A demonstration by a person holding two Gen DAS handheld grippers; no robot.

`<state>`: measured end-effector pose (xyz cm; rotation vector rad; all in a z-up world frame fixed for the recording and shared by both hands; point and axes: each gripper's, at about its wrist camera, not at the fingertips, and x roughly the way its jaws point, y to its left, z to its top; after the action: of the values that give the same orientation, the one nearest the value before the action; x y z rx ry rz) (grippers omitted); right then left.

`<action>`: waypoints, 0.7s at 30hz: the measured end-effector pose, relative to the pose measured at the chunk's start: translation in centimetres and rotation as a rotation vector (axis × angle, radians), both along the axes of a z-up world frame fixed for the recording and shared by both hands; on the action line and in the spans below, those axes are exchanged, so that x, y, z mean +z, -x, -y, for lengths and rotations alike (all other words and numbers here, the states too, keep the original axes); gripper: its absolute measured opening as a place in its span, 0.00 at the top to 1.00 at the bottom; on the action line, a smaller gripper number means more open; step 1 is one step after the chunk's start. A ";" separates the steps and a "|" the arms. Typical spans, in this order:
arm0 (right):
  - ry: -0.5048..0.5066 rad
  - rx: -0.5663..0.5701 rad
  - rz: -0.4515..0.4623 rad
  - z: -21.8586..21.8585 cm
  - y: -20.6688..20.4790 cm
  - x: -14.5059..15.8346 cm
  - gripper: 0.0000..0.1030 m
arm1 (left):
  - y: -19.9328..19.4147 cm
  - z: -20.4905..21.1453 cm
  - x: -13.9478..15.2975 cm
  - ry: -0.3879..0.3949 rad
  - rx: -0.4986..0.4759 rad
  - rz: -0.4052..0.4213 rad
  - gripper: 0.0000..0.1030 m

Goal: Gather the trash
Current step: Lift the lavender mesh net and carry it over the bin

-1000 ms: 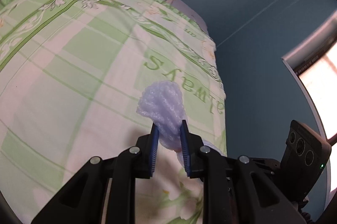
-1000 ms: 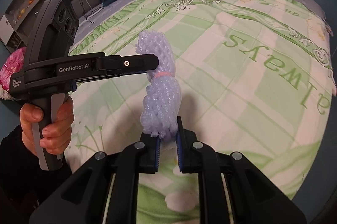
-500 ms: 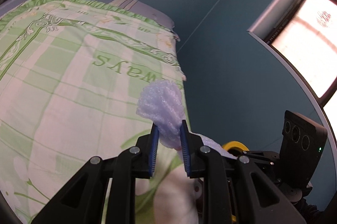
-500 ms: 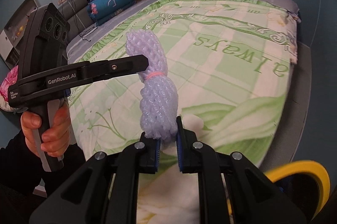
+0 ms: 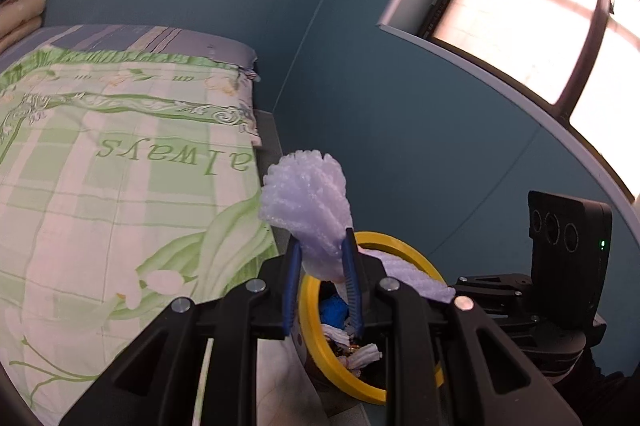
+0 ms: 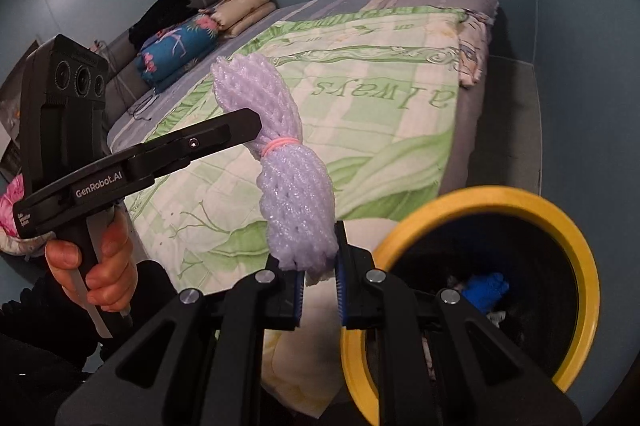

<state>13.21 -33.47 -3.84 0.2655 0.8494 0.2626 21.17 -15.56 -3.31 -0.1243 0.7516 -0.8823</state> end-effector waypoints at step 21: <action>-0.045 -0.212 -0.093 6.2 5.8 -4.7 0.88 | 5.0 9.1 -3.0 -0.117 -0.128 0.013 0.80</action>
<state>7.38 -39.63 -8.51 0.4096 0.9000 0.0722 16.15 -24.63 -6.29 0.0331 0.8037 -0.9574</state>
